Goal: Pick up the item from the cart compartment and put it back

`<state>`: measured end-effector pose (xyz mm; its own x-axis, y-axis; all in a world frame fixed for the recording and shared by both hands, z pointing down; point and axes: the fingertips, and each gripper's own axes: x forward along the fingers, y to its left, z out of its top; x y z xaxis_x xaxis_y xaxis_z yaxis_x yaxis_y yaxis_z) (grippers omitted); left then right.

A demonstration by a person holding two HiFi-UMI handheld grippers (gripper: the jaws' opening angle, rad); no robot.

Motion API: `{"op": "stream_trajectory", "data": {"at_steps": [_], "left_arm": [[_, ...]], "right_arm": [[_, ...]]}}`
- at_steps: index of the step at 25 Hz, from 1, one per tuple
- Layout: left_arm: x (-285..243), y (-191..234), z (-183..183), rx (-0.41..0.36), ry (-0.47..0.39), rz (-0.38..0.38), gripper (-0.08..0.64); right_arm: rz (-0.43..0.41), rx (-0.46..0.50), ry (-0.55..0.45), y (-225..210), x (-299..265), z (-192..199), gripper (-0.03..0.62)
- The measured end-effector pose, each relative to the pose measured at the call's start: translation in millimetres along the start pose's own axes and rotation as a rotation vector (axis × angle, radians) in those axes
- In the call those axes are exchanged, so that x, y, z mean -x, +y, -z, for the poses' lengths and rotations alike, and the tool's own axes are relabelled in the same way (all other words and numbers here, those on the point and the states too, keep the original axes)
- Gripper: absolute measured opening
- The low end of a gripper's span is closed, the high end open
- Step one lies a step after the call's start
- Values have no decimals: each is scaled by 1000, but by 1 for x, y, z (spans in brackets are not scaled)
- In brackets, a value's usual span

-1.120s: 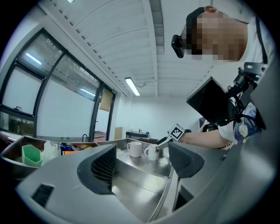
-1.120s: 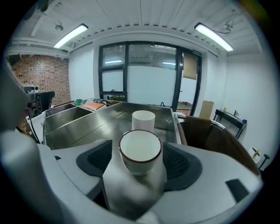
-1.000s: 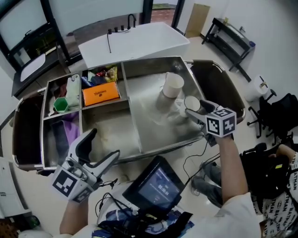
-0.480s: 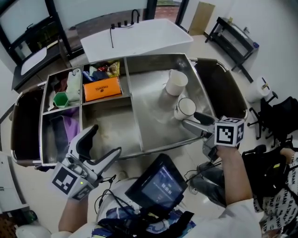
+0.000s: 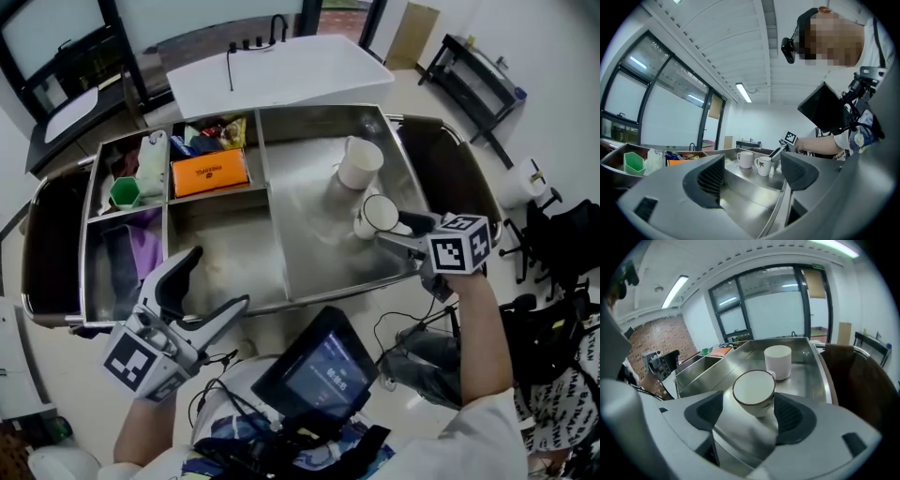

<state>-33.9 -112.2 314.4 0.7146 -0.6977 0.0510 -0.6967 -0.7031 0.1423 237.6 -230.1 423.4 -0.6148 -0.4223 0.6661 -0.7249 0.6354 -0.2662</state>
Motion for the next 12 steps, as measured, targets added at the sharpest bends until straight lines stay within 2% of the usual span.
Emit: {"op": "stream_trajectory", "data": {"at_steps": [3, 5, 8, 12], "left_arm": [[4, 3, 1, 1, 4, -14, 374], [6, 4, 2, 1, 6, -20, 374], [8, 6, 2, 3, 3, -22, 374], [9, 7, 2, 2, 3, -21, 374]], "right_arm": [[-69, -141, 5, 7, 5, 0, 348], [-131, -203, 17, 17, 9, 3, 330], [-192, -209, 29, 32, 12, 7, 321], [-271, -156, 60, 61, 9, 10, 311]]}}
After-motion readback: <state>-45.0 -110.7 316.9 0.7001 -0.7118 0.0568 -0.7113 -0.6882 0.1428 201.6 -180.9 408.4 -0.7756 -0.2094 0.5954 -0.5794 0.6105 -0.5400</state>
